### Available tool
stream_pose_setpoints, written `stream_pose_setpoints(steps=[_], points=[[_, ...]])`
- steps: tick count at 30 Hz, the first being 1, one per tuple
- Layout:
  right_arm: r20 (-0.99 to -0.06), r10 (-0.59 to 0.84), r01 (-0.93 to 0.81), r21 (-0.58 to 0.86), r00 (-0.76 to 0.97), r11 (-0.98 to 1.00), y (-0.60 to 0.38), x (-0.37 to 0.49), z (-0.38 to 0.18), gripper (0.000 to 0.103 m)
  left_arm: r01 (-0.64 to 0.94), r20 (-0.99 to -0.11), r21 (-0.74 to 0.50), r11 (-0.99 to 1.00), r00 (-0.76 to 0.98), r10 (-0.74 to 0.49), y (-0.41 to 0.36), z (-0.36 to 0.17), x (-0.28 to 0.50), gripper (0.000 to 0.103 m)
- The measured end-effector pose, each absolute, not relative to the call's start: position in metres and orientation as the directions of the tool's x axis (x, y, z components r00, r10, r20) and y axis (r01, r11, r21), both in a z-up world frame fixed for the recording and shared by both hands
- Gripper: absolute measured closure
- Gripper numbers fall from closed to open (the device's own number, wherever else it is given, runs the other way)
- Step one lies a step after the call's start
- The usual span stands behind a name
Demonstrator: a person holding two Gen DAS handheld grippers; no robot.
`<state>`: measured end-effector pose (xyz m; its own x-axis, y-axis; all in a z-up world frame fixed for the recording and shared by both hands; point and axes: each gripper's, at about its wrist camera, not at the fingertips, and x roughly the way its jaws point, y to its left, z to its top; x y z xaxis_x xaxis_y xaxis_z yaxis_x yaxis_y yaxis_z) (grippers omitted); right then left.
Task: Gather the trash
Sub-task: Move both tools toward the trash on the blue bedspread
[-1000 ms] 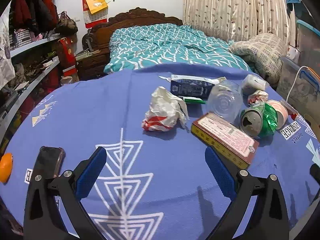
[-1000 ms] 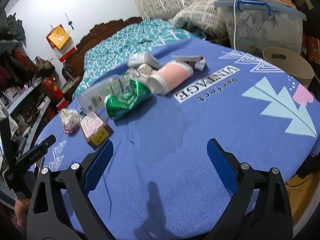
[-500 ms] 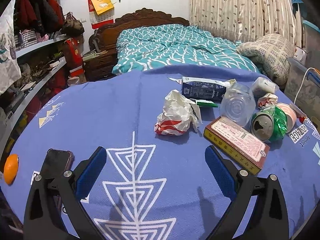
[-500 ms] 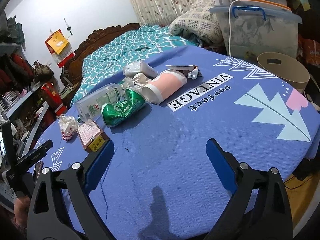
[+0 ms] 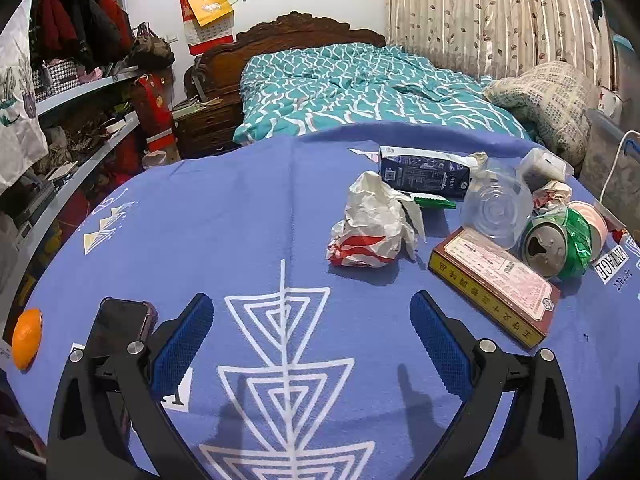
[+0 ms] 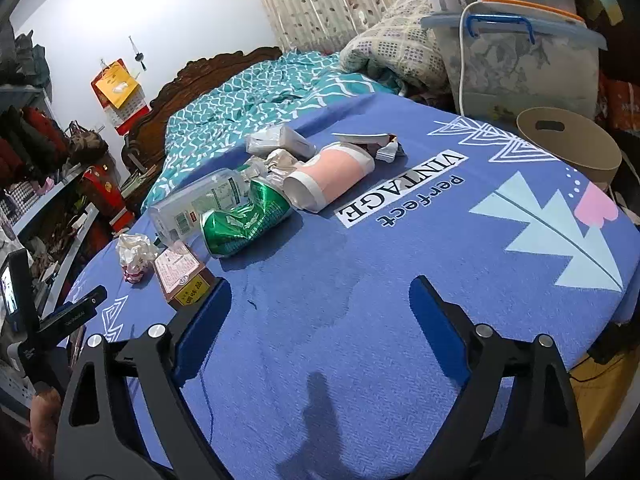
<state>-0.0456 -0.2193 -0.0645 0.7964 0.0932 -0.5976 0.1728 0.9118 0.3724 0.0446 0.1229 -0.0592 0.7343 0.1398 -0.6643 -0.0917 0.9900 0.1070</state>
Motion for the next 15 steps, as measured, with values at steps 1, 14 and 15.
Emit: stream_pose_setpoints(steps=[1,14,15], points=[[-0.598,0.095,0.170,0.370,0.796,0.913,-0.218,-0.045,-0.064,0.015,-0.094,-0.665,0.103,0.990,0.734,0.139,0.125,-0.059,0.045,0.009],[-0.607,0.117,0.108,0.320,0.786,0.941,-0.200,-0.044,-0.060,0.025,-0.044,-0.695,-0.001,0.999,0.718,0.031,0.143,-0.054,0.050,0.009],[-0.612,0.123,0.100,0.317,0.781,0.943,-0.199,-0.043,-0.061,0.026,-0.039,-0.694,0.006,0.999,0.719,0.032,0.141,-0.054,0.053,0.009]])
